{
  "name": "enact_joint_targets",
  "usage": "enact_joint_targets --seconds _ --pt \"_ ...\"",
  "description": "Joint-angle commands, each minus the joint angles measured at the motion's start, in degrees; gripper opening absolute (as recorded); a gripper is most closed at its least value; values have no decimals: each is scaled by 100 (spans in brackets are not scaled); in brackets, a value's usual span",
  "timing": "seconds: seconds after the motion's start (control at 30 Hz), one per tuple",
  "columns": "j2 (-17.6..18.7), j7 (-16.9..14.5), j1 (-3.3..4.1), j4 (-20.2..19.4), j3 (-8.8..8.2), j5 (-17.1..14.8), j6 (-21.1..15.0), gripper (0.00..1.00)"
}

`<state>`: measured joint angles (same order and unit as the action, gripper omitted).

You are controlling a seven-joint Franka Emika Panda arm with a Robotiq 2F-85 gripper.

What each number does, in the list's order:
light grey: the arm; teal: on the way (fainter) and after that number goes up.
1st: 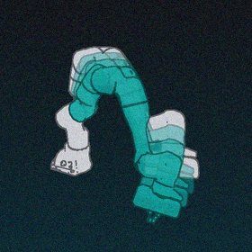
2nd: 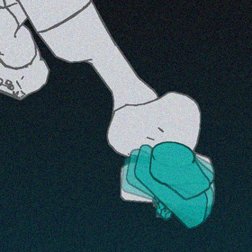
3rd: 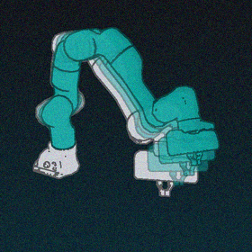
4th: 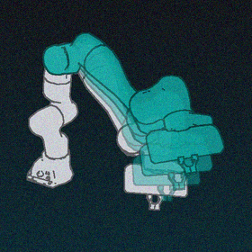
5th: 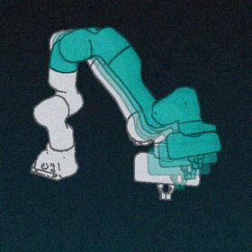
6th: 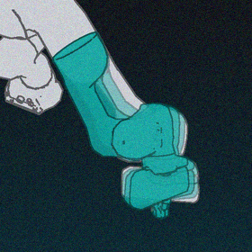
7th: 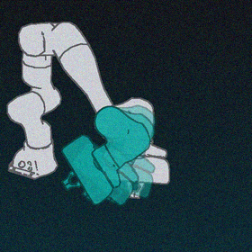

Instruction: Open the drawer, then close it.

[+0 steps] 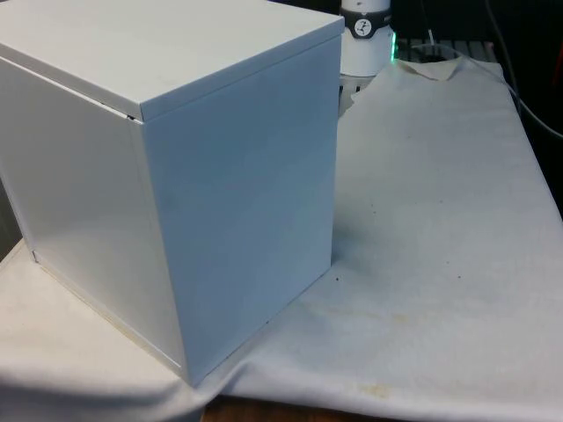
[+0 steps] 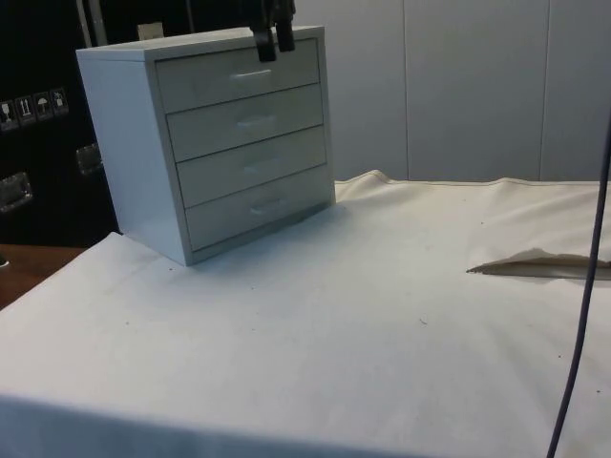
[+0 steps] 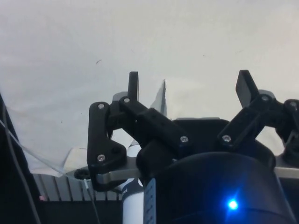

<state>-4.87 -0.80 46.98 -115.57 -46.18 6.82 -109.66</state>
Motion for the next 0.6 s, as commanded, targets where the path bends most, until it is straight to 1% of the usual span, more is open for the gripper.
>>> enact_joint_targets --seconds 0.0,0.07,0.27,0.3,0.33,0.5,0.53,0.57 --pt "-143 103 -6 -120 34 160 -120 100" --pt "-178 115 -6 -155 40 189 -138 100" --pt "-447 212 -17 -401 92 447 -241 100" --pt "-355 126 0 -327 52 327 -149 100" --pt "-521 252 -23 -476 109 527 -275 100" --pt "-710 338 -23 -630 149 722 -315 100" --pt "-791 372 -29 -693 166 802 -332 100" --pt "-791 372 -29 -693 166 802 -332 100"
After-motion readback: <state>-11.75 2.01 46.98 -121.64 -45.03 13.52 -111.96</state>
